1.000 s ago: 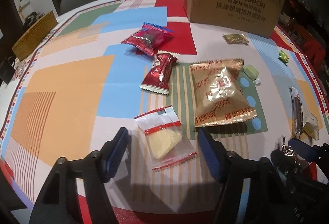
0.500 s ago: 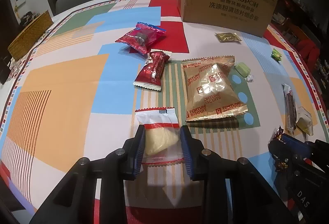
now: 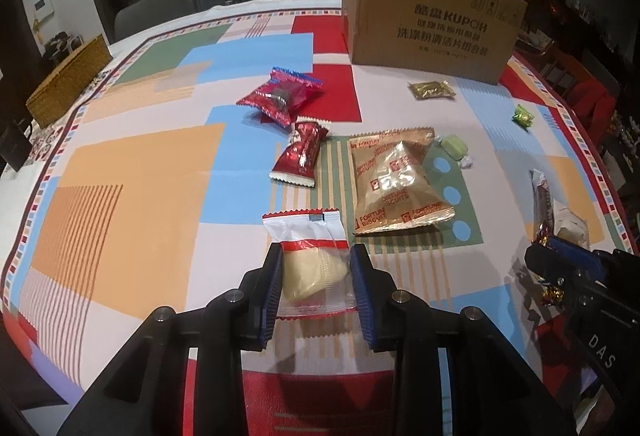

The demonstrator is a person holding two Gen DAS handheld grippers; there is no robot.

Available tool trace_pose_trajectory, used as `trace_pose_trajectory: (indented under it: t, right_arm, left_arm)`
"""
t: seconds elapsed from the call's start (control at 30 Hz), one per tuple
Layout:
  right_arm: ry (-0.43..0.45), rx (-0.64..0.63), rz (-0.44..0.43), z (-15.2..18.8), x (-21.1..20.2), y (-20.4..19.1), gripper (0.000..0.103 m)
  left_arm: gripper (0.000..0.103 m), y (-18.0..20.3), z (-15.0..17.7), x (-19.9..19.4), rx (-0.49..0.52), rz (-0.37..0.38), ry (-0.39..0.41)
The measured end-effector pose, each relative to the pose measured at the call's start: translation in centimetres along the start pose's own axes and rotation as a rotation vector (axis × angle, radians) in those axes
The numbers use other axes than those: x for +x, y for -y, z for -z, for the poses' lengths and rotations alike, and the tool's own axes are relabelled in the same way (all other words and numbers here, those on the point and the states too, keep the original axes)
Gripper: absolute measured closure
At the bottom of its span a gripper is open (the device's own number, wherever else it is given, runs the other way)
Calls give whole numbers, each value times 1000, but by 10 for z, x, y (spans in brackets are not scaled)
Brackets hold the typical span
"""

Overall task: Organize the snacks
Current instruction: 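Lift and carry the cake packet with the left tool while the right tool carries the candy to the box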

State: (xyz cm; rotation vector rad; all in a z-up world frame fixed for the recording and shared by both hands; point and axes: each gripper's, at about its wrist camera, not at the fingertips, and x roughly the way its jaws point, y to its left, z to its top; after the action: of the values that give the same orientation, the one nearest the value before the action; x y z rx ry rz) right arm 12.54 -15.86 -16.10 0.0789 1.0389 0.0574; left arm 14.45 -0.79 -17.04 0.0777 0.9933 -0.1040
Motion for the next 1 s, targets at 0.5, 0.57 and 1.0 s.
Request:
trace_pose_trajectory:
  t: [0.5, 0.57, 1.0]
  right_arm:
    - [86, 26, 0, -26, -31, 15, 85]
    - [95, 25, 2, -29, -35, 17, 85]
    - [162, 34, 21, -52, -59, 28, 85]
  left_arm:
    - [70, 14, -24, -38, 28, 6, 59]
    - [70, 16, -27, -42, 34, 6, 66]
    - [70, 23, -48, -61, 49, 16, 106]
